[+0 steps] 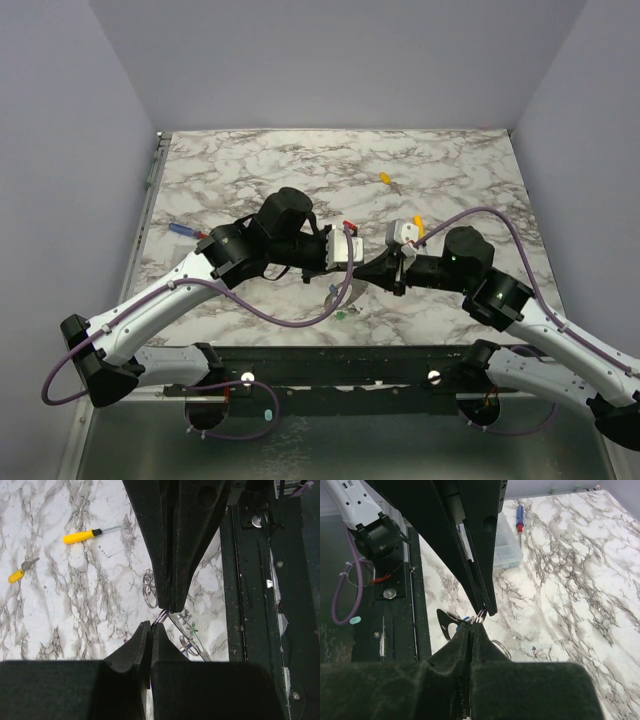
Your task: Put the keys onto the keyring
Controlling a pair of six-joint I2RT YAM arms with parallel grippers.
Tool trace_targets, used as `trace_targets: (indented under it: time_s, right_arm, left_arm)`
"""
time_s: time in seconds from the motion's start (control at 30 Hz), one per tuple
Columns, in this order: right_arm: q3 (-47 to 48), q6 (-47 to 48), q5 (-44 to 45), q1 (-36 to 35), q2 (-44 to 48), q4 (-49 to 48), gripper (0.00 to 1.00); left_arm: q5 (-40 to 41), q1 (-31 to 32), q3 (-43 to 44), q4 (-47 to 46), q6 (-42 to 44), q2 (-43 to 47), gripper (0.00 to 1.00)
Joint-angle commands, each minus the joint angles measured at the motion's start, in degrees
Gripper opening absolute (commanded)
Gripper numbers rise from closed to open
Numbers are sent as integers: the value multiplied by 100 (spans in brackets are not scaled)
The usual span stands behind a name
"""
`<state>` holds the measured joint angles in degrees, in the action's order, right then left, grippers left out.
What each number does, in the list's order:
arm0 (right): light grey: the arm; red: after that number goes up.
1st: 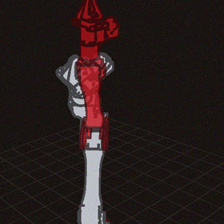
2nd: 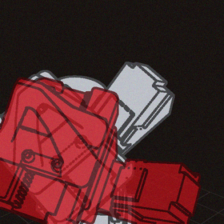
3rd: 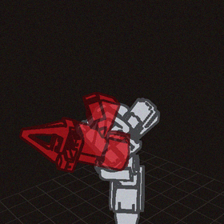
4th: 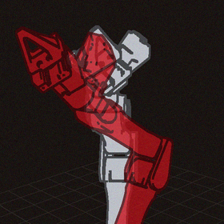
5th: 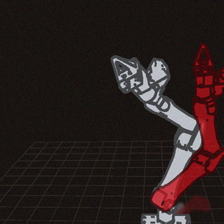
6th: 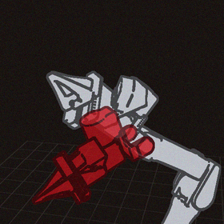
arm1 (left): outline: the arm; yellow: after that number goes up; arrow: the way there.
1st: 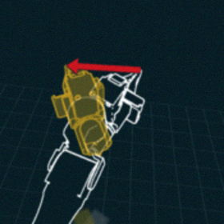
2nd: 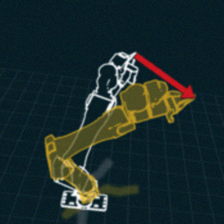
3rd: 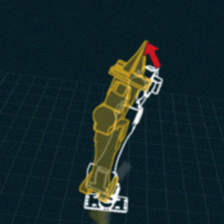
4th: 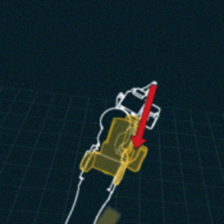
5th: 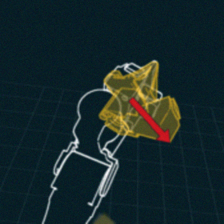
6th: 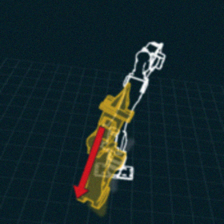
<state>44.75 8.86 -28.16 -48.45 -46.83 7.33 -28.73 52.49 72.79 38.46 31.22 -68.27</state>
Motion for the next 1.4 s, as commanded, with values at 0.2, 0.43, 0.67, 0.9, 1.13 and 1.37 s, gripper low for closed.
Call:
trace_targets:
  time_s: [0.2, 0.43, 0.67, 0.9, 1.13, 1.37]
  right_arm:
    - [-58, -369, 1263, -77, 545, -579, 49]
    - [-731, -949, 1486, -77, 1380, -1380, 35]
    - [-943, -1157, 491, -77, 1071, -1719, 39]
    - [-916, -944, 103, -77, 781, -1983, 40]
    - [-897, -615, -517, -77, 586, -2440, 34]
    - [-519, -465, -920, -77, 219, -2201, 33]
  left_arm:
    - [88, 45, -666, -1406, -209, 698, 0]
    - [183, 34, -1583, -2836, -733, 1295, 0]
    - [218, 36, -2364, -4447, -1343, 1726, 0]
    - [18, 36, -3149, -5662, -1695, 2312, 0]
    - [-225, 39, -3438, -6098, -1971, 2445, 0]
    - [-345, 36, -3528, -6195, -2000, 2415, 0]
